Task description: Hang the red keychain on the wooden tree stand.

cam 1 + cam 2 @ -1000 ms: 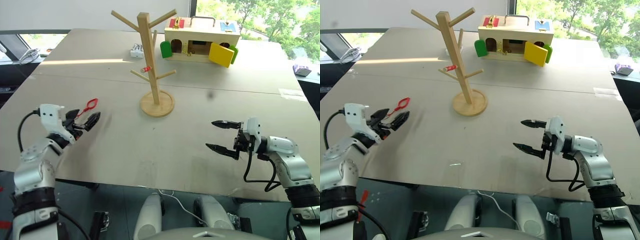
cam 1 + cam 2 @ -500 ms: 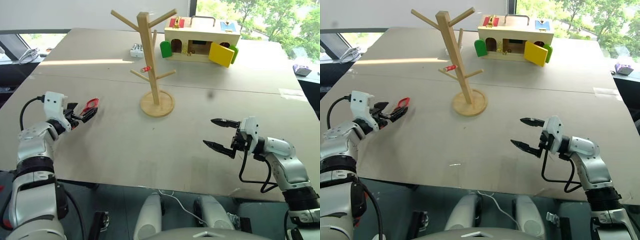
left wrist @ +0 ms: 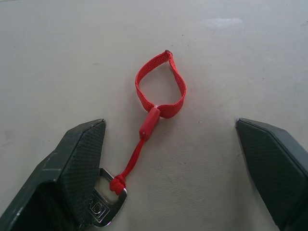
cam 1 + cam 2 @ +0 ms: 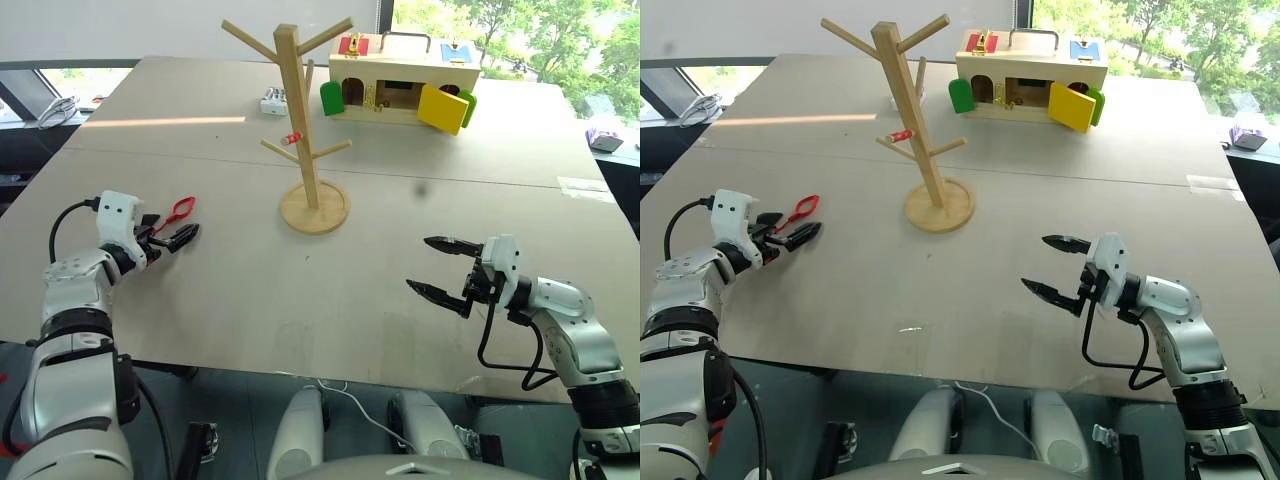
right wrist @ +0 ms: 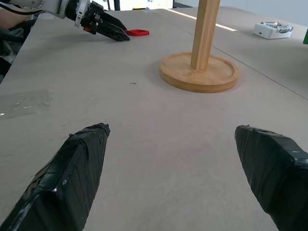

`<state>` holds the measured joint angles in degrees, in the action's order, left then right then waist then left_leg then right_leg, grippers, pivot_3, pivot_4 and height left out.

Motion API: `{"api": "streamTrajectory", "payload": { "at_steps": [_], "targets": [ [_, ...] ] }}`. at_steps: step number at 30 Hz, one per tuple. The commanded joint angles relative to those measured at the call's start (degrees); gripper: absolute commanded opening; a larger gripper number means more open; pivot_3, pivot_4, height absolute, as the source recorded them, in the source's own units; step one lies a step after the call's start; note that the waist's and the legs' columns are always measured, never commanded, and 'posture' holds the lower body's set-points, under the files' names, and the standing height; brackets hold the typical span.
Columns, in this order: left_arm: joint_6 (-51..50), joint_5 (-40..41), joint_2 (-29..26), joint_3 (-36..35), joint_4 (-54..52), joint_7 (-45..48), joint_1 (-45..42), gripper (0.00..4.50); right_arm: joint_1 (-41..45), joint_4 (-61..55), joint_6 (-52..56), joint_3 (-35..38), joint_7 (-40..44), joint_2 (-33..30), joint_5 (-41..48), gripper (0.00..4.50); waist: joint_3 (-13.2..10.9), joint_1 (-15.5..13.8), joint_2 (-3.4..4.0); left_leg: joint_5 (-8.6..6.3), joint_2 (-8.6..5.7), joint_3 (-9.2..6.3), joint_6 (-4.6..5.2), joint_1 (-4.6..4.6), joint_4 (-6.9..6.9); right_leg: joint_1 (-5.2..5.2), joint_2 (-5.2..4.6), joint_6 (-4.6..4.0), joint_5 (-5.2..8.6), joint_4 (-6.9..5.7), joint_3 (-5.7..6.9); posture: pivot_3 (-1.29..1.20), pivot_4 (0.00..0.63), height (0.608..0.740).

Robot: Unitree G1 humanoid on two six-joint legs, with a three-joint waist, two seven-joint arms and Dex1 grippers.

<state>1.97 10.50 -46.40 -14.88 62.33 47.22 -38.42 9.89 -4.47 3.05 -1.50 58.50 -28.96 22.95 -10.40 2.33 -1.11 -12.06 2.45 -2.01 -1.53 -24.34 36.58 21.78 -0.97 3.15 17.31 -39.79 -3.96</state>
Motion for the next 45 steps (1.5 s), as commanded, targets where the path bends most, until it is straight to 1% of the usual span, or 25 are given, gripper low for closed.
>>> {"api": "streamTrajectory", "payload": {
  "at_steps": [1, 2, 4, 5, 6, 8, 10, 12, 13, 20, 23, 25, 26, 29, 30, 33, 35, 37, 40, 43, 45],
  "targets": [
    [0.78, -0.31, -1.23, -0.45, 1.18, 0.05, -0.46, 4.5, 0.25, -2.59, 0.03, 1.21, 0.06, -0.59, 1.18, 4.46, 0.0, 0.02, 0.0, 0.0, 0.0, 0.0, 0.0, 0.0, 0.0, 0.0, 0.0, 0.0, 0.0, 0.0, 0.0, 0.0, 0.15, 0.74],
    [0.83, -0.32, -1.11, -0.45, 1.26, 0.12, -0.34, 4.5, 0.27, -2.68, 0.13, 1.24, 0.07, -0.63, 1.26, 4.46, 0.0, 0.03, 0.0, 0.0, 0.0, 0.0, 0.0, 0.0, 0.0, 0.0, 0.0, 0.0, 0.0, 0.0, 0.0, 0.0, 0.15, 0.74],
    [0.91, -0.2, -0.95, -0.59, 1.39, 0.22, -0.27, 3.95, 0.26, -2.76, 0.24, 1.25, 0.15, -0.68, 1.34, 4.5, 0.0, 0.04, 0.0, 0.0, 0.0, 0.0, 0.0, 0.01, 0.0, 0.0, 0.0, 0.0, 0.0, -0.01, 0.0, 0.0, 0.15, 0.74],
    [0.96, -0.12, -0.91, -0.7, 1.47, 0.16, -0.27, 3.6, 0.24, -2.82, 0.31, 1.25, 0.26, -0.73, 1.43, 4.5, 0.0, 0.04, 0.0, 0.0, 0.0, 0.0, 0.0, 0.01, 0.0, 0.0, 0.0, 0.0, 0.0, -0.01, 0.0, 0.0, 0.15, 0.74],
    [1.02, -0.06, -0.89, -0.81, 1.53, 0.17, -0.23, 3.1, 0.15, -2.95, 0.36, 1.27, 0.38, -0.8, 1.54, 4.5, 0.0, 0.04, 0.0, 0.0, 0.0, 0.0, 0.0, 0.01, 0.0, 0.0, 0.0, 0.0, 0.0, -0.01, 0.0, 0.0, 0.15, 0.74],
    [1.22, -0.01, -0.9, -0.95, 1.58, 0.16, -0.15, 2.32, 0.04, -3.14, 0.34, 1.28, 0.77, -0.88, 1.89, 4.5, 0.0, 0.03, 0.0, 0.0, 0.0, 0.0, 0.0, 0.02, 0.0, 0.0, 0.0, 0.0, 0.0, -0.02, 0.0, 0.0, 0.15, 0.74],
    [1.36, -0.01, -0.93, -1.02, 1.7, 0.14, -0.18, 1.25, -0.04, -3.31, 0.33, 1.3, 1.13, -0.95, 2.28, 4.5, 0.0, 0.02, 0.0, 0.0, 0.0, 0.0, 0.0, 0.01, 0.01, 0.0, 0.0, 0.0, 0.0, -0.02, 0.0, 0.0, 0.15, 0.74],
    [1.48, -0.09, -1.01, -1.02, 2.05, 0.02, -0.38, 0.38, -0.17, -3.71, 0.17, 1.35, 1.92, -0.96, 3.02, 4.5, 0.0, 0.02, 0.0, 0.0, 0.0, 0.0, 0.0, 0.01, 0.0, 0.0, 0.0, 0.0, 0.0, -0.02, 0.0, 0.0, 0.15, 0.74],
    [1.55, -0.12, -1.05, -1.01, 2.2, -0.02, -0.45, 0.06, -0.23, -3.85, 0.25, 1.36, 2.03, -1.0, 3.15, 4.5, 0.0, 0.01, 0.0, 0.0, 0.0, 0.0, 0.0, 0.02, 0.0, 0.0, 0.0, 0.0, 0.0, -0.02, 0.0, 0.0, 0.15, 0.74],
    [1.86, -0.01, -1.03, -1.17, 2.68, 0.0, -0.19, 0.06, -0.45, -4.21, -0.58, 1.31, 2.51, -1.1, 3.13, 4.5, 0.0, 0.04, 0.0, 0.0, 0.0, 0.0, 0.0, 0.02, 0.01, -0.01, 0.0, 0.0, 0.0, -0.02, 0.0, 0.0, 0.15, 0.74],
    [2.58, 1.85, -0.59, -2.36, -0.35, 1.29, 0.82, 0.06, -0.42, -4.08, -0.99, 1.58, 2.04, -0.99, 2.93, 4.5, 0.0, 0.05, 0.0, 0.0, 0.0, 0.01, 0.0, 0.02, 0.02, -0.01, 0.0, 0.0, 0.0, -0.03, 0.0, 0.0, 0.15, 0.74],
    [1.17, 4.69, 0.23, -3.78, -6.58, 2.54, 2.19, 0.06, -0.33, -3.65, -1.93, 1.99, 1.33, -0.77, 2.36, 4.5, 0.0, -0.02, 0.0, 0.0, 0.0, 0.0, 0.0, 0.0, 0.01, 0.0, 0.0, 0.0, 0.0, -0.02, 0.0, 0.0, 0.15, 0.74],
    [-0.11, 6.11, 1.01, -4.35, -11.84, 2.46, 3.78, 0.06, -0.08, -3.36, -2.54, 2.25, 0.7, -0.49, 2.0, 4.5, 0.0, -0.06, 0.0, 0.0, 0.0, -0.01, 0.0, -0.01, 0.02, 0.0, -0.01, 0.0, 0.0, -0.02, 0.0, 0.0, 0.15, 0.74],
    [-6.21, 10.35, 4.12, -5.64, -33.45, -0.73, 11.8, 0.06, 1.03, -3.21, -3.03, 2.9, -1.26, -0.05, 1.61, 4.5, 0.0, -0.15, 0.0, 0.0, 0.01, -0.03, 0.0, -0.06, 0.04, 0.0, -0.05, 0.0, -0.01, -0.01, 0.01, 0.0, 0.15, 0.74],
    [-9.34, 12.33, 5.63, -5.56, -42.68, -2.31, 15.25, 0.06, 1.5, -3.48, -2.69, 3.33, -1.55, -0.08, 2.19, 4.5, 0.0, -0.19, 0.0, 0.0, 0.01, -0.02, 0.0, -0.08, 0.05, 0.0, -0.08, -0.01, -0.01, -0.01, 0.01, 0.0, 0.15, 0.74],
    [-15.55, 15.36, 10.8, -4.2, -64.24, -8.62, 22.91, 0.06, 2.81, -7.49, 2.15, 5.03, -1.71, -0.73, 7.75, 4.5, 0.0, -0.21, 0.01, 0.0, 0.02, -0.06, -0.01, -0.09, 0.1, 0.0, -0.11, -0.01, -0.01, -0.02, 0.03, 0.0, 0.15, 0.74],
    [-18.76, 15.71, 13.66, -1.87, -73.63, -12.11, 25.42, 0.06, 4.61, -11.4, 8.31, 6.76, -2.92, -2.57, 12.74, 4.5, -0.01, -0.26, 0.02, 0.0, 0.01, -0.05, 0.0, -0.11, 0.11, -0.02, -0.15, -0.01, -0.01, -0.02, -0.01, 0.0, 0.15, 0.74],
    [-21.14, 16.18, 16.42, -0.38, -78.94, -15.4, 25.54, 0.06, 6.33, -14.36, 14.64, 8.87, -3.17, -6.27, 17.18, 4.5, -0.01, -0.31, 0.01, 0.0, 0.0, -0.12, 0.0, -0.12, 0.2, -0.02, -0.09, 0.0, -0.01, -0.08, 0.03, 0.0, 0.15, 0.74],
    [-22.02, 15.89, 19.78, 1.77, -83.31, -18.61, 24.44, 0.06, 9.72, -16.06, 21.2, 12.14, -1.55, -12.62, 22.36, 4.5, 0.0, -0.35, 0.01, -0.01, -0.01, -0.15, 0.01, -0.1, 0.26, -0.09, -0.06, 0.0, -0.01, -0.06, 0.06, 0.0, 0.15, 0.74],
    [-20.66, 14.64, 23.4, 3.81, -86.4, -22.01, 23.58, 0.06, 13.64, -14.55, 25.29, 14.57, 0.35, -18.08, 25.05, 4.5, 0.0, -0.3, 0.01, -0.01, -0.03, -0.13, 0.02, -0.1, 0.28, -0.1, -0.05, 0.0, -0.01, -0.02, 0.05, 0.0, 0.15, 0.74],
    [-19.25, 14.25, 25.33, 4.25, -88.37, -23.57, 23.6, 0.06, 15.56, -13.4, 27.15, 15.36, 1.36, -20.49, 25.69, 4.5, 0.0, -0.25, 0.01, -0.02, -0.02, -0.14, 0.03, -0.12, 0.27, -0.1, -0.02, 0.0, -0.01, 0.0, 0.05, 0.0, 0.15, 0.74]
  ]
}}
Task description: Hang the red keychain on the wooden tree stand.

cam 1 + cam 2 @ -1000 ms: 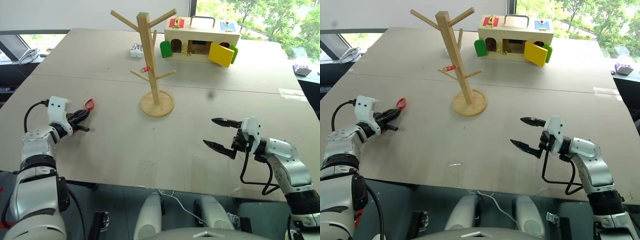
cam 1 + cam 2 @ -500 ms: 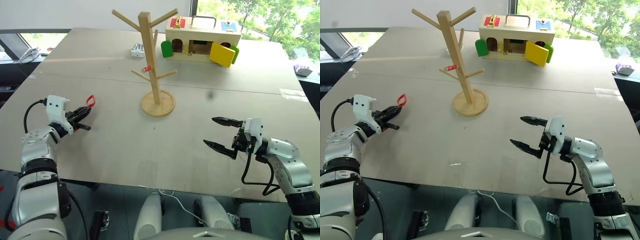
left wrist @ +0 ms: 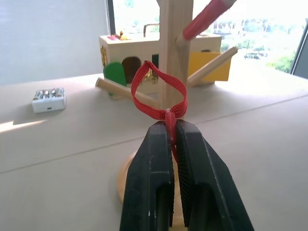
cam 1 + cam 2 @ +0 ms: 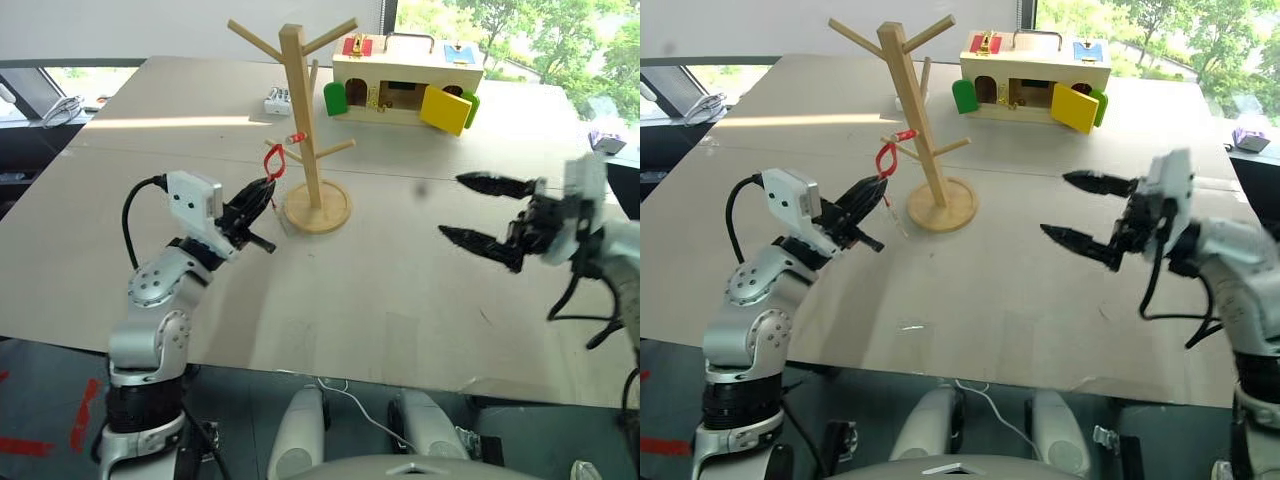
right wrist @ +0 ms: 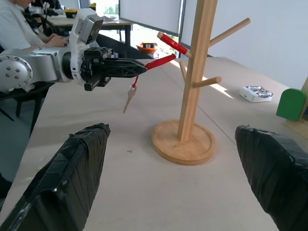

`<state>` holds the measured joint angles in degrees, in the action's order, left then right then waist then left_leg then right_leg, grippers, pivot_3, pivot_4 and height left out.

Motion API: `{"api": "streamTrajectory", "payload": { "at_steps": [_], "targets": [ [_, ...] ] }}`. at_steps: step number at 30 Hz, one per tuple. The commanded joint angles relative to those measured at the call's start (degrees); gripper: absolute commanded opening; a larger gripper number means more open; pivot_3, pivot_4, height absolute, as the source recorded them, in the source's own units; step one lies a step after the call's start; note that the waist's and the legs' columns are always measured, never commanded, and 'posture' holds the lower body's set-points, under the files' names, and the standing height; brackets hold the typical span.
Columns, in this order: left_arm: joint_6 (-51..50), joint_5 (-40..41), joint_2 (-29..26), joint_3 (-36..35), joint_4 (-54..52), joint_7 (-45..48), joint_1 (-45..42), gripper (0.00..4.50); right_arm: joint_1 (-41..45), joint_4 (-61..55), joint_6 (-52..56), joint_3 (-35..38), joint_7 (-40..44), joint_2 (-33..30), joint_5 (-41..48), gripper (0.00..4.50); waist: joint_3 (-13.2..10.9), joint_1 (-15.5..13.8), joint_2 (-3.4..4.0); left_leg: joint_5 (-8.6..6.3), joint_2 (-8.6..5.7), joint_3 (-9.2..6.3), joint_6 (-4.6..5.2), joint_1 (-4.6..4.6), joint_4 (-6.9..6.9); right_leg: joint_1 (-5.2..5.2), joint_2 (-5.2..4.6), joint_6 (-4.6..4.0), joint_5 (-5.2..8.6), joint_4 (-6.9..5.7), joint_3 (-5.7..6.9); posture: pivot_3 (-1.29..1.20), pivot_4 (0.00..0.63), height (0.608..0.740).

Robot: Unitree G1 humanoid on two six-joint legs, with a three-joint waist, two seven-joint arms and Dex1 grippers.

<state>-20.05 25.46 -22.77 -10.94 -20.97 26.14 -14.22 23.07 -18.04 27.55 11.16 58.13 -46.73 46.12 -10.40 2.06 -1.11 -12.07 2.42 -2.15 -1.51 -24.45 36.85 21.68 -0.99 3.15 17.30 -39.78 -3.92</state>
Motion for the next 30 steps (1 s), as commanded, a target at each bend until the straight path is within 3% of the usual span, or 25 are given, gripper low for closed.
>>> {"api": "streamTrajectory", "payload": {
  "at_steps": [1, 14, 30],
  "targets": [
    [3.0, -0.19, 2.69, 0.01, -5.99, -3.24, -0.38, 0.06, 3.07, 0.54, 3.16, 2.86, 1.96, -3.4, 2.5, 4.5, 0.0, 0.04, 0.0, 0.0, 0.0, 0.02, 0.0, 0.0, 0.0, 0.01, 0.0, 0.0, 0.0, 0.01, -0.01, 0.0, 0.15, 0.74],
    [1.65, 2.72, 3.99, 0.72, -15.91, -4.91, 2.89, 0.06, 5.63, 3.73, 1.96, 2.53, 3.11, -3.19, -0.59, 4.5, 0.0, -0.09, -0.01, -0.02, -0.02, 0.04, 0.03, -0.06, 0.06, 0.01, -0.01, 0.01, 0.0, 0.04, -0.03, 0.0, 0.15, 0.74],
    [6.03, -3.86, 4.76, 6.86, -3.09, -2.62, -0.7, 0.06, 5.75, 2.35, 2.08, 3.1, 2.01, -2.12, -1.22, 4.5, 0.0, -0.11, -0.01, -0.02, -0.02, 0.04, 0.03, -0.09, 0.06, 0.02, -0.01, 0.01, 0.0, 0.07, -0.02, 0.0, 0.15, 0.74]
  ]
}}
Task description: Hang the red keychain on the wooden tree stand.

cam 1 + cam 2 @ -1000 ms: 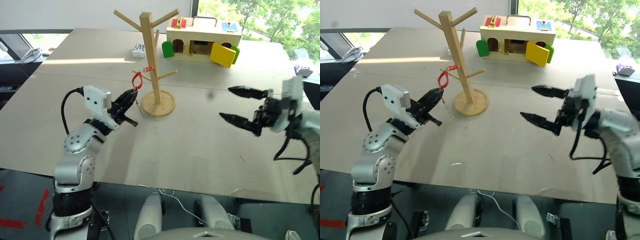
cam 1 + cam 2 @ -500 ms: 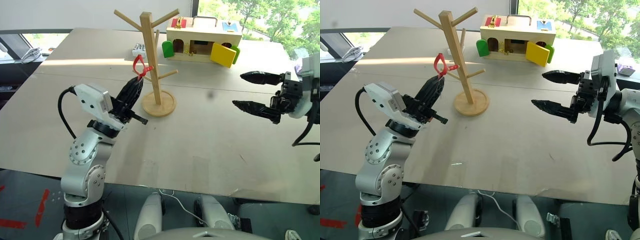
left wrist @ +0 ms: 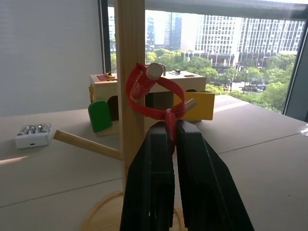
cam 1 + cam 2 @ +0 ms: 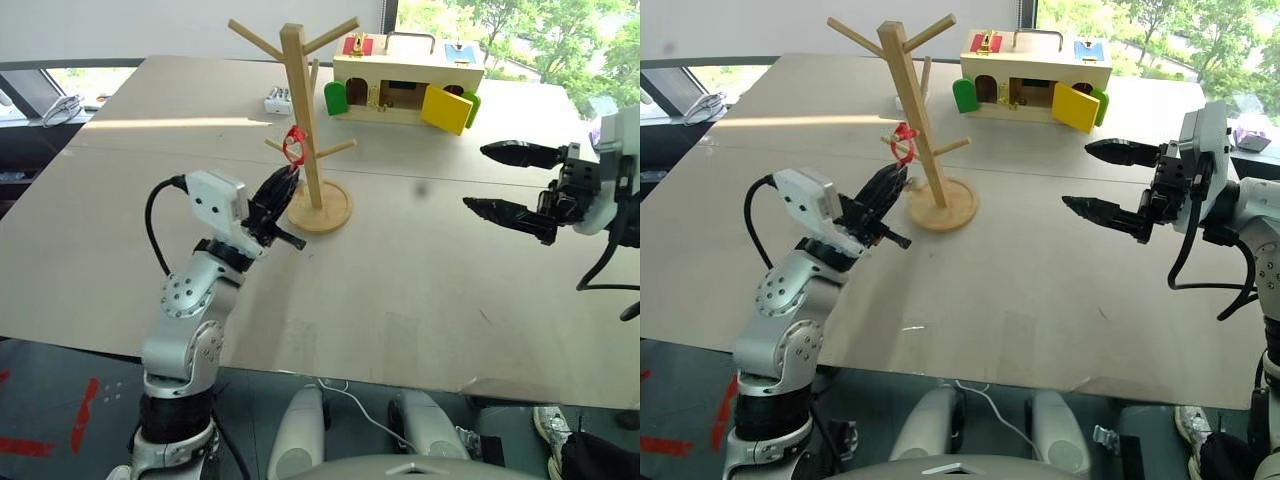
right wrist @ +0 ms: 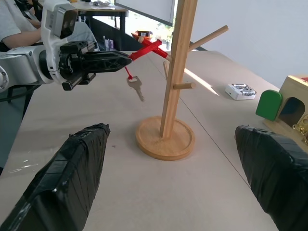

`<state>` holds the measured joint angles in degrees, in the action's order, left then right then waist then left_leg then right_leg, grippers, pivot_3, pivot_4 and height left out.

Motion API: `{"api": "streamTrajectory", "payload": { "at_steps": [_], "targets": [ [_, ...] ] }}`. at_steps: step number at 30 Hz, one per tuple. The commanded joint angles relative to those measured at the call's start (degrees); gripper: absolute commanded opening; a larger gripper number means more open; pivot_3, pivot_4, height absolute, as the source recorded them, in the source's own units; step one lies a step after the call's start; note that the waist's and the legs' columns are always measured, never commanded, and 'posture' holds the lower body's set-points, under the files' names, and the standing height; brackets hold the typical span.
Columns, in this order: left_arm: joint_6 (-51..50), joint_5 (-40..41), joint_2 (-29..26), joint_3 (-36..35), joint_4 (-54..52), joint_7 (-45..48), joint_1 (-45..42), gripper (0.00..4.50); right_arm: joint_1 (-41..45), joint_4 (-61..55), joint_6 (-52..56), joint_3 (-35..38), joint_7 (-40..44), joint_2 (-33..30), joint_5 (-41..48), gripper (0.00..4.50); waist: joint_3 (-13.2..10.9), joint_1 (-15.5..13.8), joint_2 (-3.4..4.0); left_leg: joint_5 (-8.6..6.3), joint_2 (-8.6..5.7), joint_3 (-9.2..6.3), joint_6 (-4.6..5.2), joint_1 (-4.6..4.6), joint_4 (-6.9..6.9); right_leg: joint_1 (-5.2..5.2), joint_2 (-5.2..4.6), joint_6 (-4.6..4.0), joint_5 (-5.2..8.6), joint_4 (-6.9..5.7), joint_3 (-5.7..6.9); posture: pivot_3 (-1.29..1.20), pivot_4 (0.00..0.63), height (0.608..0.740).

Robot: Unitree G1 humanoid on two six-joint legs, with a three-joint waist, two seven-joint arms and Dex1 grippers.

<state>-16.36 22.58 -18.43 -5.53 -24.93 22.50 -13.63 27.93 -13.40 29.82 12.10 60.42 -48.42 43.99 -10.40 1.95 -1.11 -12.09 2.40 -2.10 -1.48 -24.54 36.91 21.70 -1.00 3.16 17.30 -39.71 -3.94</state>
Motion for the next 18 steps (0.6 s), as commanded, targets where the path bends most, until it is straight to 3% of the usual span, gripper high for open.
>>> {"api": "streamTrajectory", "payload": {
  "at_steps": [1, 7, 11, 17, 18],
  "targets": [
    [2.79, -1.22, 0.71, 1.76, 1.59, 1.09, -1.67, 0.06, 0.87, -2.41, -0.13, 2.25, -0.26, -0.53, 0.99, 4.5, 0.0, 0.0, 0.0, 0.0, 0.0, -0.01, 0.0, 0.0, 0.0, 0.0, 0.0, 0.0, 0.0, 0.0, 0.0, 0.0, 0.15, 0.74],
    [5.01, -4.04, 2.15, 2.88, 5.83, 0.42, -3.27, 0.06, 0.7, -3.13, 0.24, 2.67, -0.57, -0.77, 1.27, 4.5, 0.0, 0.01, 0.0, 0.0, 0.0, -0.01, 0.0, 0.0, 0.0, 0.0, 0.0, 0.0, 0.0, 0.0, 0.0, 0.0, 0.15, 0.74],
    [5.84, -3.99, 2.76, 2.48, 6.16, 0.52, -3.32, 1.45, 0.29, -3.26, 0.18, 2.89, -0.69, -0.72, 1.21, 4.5, 0.0, -0.01, 0.0, 0.0, 0.0, -0.02, 0.0, -0.01, 0.0, 0.01, 0.0, 0.0, 0.0, 0.0, 0.01, 0.0, 0.15, 0.74],
    [5.51, -3.16, 3.3, 1.16, 4.81, -1.01, -1.82, 4.41, 0.08, -3.28, -0.03, 3.02, -0.82, -0.13, 1.58, 4.5, 0.0, 0.02, 0.0, 0.0, 0.0, -0.02, 0.0, -0.01, 0.0, 0.01, 0.0, 0.0, 0.0, 0.0, 0.01, 0.0, 0.15, 0.74],
    [5.23, -2.74, 3.52, 0.81, 4.55, -1.31, -1.47, 4.46, 0.07, -3.31, -0.06, 3.04, -0.81, -0.05, 1.68, 4.5, 0.0, 0.03, 0.0, 0.0, 0.0, -0.02, 0.0, -0.01, 0.0, 0.01, 0.0, 0.0, 0.0, 0.0, 0.01, 0.0, 0.15, 0.74]
  ]
}}
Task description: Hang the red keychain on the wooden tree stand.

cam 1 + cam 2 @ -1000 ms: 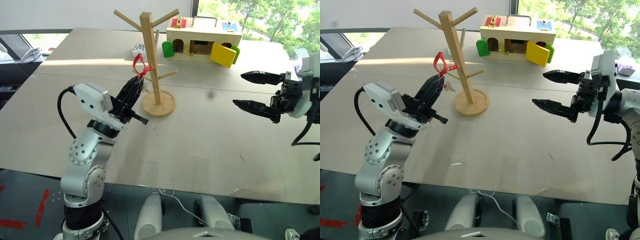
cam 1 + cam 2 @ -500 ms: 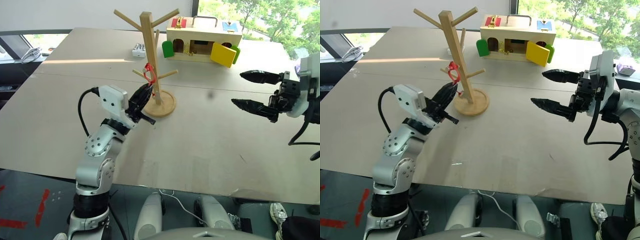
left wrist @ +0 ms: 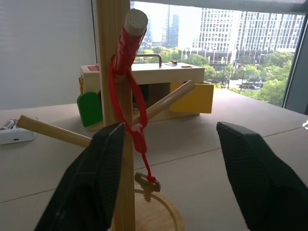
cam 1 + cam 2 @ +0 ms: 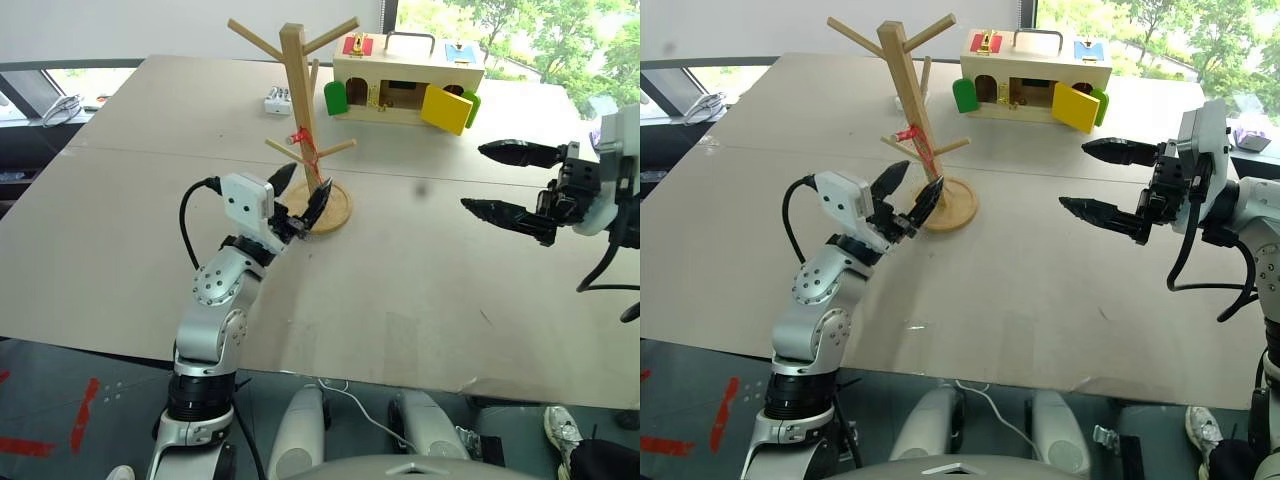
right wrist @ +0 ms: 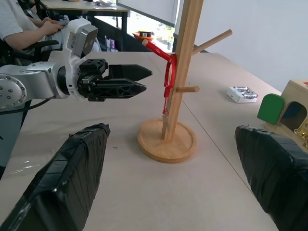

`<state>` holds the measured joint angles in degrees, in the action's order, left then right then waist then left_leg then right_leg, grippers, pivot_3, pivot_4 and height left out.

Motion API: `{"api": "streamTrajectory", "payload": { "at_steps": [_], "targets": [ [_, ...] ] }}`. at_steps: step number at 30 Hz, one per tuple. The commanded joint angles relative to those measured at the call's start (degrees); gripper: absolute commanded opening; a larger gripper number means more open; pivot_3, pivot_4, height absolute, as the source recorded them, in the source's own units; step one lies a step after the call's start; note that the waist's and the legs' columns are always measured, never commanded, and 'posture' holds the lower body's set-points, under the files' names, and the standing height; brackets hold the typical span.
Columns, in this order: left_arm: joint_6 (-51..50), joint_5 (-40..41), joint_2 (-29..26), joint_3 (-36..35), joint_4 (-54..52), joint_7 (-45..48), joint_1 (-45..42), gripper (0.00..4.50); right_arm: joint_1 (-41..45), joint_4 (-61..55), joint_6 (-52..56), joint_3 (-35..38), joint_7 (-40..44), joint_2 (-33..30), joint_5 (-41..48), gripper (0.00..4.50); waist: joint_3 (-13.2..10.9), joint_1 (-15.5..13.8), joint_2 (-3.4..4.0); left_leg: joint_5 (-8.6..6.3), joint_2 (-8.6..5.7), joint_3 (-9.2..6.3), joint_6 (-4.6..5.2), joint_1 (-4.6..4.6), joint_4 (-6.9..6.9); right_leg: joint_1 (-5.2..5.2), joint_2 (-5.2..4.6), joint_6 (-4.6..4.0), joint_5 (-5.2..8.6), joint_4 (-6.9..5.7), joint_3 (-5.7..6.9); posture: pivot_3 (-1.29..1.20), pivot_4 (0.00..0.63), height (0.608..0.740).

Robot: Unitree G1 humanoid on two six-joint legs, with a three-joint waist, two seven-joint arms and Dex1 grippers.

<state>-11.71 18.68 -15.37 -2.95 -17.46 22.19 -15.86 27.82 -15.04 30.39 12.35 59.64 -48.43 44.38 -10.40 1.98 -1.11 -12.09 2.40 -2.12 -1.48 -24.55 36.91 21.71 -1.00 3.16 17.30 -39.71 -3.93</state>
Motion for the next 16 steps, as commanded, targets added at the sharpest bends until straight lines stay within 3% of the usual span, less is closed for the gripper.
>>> {"api": "streamTrajectory", "payload": {
  "at_steps": [1, 6, 11, 16],
  "targets": [
    [0.35, 0.9, 0.34, -2.22, -3.07, -1.43, 1.65, 4.46, 0.11, -1.7, -0.7, 2.82, 0.02, 0.01, 1.33, 4.5, 0.0, 0.01, 0.0, 0.0, 0.0, 0.0, 0.0, 0.0, 0.0, 0.0, 0.0, 0.0, 0.0, 0.0, 0.0, 0.0, 0.15, 0.74],
    [0.54, -0.46, -0.16, -5.8, -0.03, -4.14, 6.66, 4.46, -1.79, -0.95, -1.64, 1.92, -1.24, 0.83, -0.91, 4.5, 0.0, 0.02, 0.0, 0.0, 0.0, -0.01, 0.0, 0.0, 0.0, 0.0, 0.0, 0.0, 0.0, 0.0, 0.0, 0.0, 0.15, 0.74],
    [1.62, -1.23, -0.43, -8.81, 5.07, -5.24, 9.02, 4.46, -5.3, -0.3, -5.14, -0.69, -9.51, 6.49, -8.32, 4.5, 0.0, 0.01, 0.0, 0.0, 0.0, -0.01, 0.0, 0.0, 0.0, 0.02, 0.0, 0.0, 0.0, -0.02, 0.01, 0.0, 0.15, 0.74],
    [5.47, -3.12, -0.93, -11.0, 13.11, -5.89, 9.14, 4.46, -9.69, 4.79, -13.14, -2.66, -27.68, 21.13, -19.7, 4.5, 0.04, -0.02, -0.06, 0.0, -0.01, -0.03, 0.0, 0.0, -0.02, 0.04, 0.0, 0.0, 0.0, -0.01, 0.03, 0.0, 0.15, 0.74]
  ]
}}
